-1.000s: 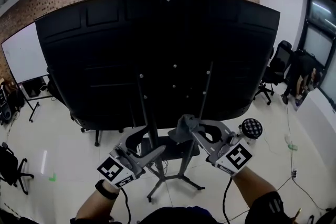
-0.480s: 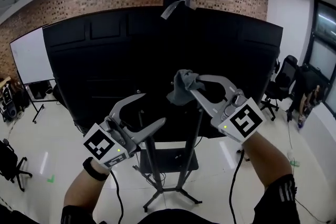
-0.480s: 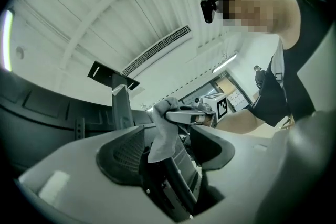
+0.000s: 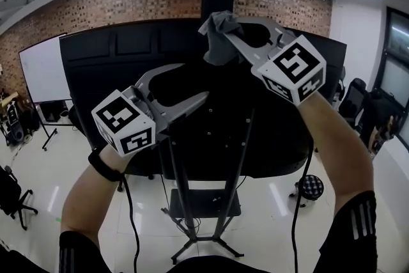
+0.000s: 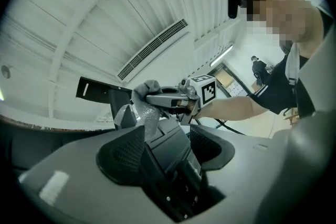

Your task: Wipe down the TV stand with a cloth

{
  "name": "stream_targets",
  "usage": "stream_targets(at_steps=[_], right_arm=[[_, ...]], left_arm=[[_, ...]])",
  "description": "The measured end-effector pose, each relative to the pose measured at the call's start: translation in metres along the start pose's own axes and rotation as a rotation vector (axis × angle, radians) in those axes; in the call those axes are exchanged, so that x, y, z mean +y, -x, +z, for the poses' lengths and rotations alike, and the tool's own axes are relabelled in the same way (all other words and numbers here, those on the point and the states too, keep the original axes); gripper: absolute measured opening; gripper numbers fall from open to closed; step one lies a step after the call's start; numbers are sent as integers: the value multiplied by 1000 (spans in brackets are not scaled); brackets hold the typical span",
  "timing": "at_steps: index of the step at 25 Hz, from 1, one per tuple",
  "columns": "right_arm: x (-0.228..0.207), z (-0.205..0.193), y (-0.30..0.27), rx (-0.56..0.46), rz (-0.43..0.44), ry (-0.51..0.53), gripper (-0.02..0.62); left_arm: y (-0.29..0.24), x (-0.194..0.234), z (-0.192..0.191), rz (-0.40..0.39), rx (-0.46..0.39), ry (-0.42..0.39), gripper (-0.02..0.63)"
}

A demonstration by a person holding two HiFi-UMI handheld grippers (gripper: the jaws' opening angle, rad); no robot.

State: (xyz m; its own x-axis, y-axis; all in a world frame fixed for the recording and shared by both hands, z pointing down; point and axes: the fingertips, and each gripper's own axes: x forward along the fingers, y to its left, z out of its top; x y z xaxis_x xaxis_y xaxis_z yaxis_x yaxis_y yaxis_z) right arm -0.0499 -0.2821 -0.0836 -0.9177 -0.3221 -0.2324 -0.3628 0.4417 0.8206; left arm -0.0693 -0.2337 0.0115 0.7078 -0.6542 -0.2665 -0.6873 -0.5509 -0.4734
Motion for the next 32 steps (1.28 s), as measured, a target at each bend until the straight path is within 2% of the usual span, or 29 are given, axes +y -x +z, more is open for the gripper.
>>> stream_targets(at_steps=[4, 7, 12, 17, 23, 27, 32], right_arm=[[-31, 10, -25, 60, -31, 122, 20], [-43, 15, -48, 117, -44, 227, 20], [-55, -8, -74, 244, -68, 446, 20], [-53, -23, -76, 273, -80, 656, 20], [-15, -48, -64, 288, -15, 731, 20], [10, -66, -59, 288, 24, 748, 20], [37, -80, -52, 295, 32, 796, 20]], left_arm=[[-24, 23, 15, -12, 20, -19, 296], [-29, 43, 26, 16, 23, -16, 296], [-33, 69, 18, 76, 48, 14, 293], [-32, 62, 10, 79, 38, 37, 287], [-24, 35, -1, 45, 25, 36, 287], [-23, 29, -13, 52, 25, 50, 287], [-16, 22, -20, 68, 8, 83, 287]])
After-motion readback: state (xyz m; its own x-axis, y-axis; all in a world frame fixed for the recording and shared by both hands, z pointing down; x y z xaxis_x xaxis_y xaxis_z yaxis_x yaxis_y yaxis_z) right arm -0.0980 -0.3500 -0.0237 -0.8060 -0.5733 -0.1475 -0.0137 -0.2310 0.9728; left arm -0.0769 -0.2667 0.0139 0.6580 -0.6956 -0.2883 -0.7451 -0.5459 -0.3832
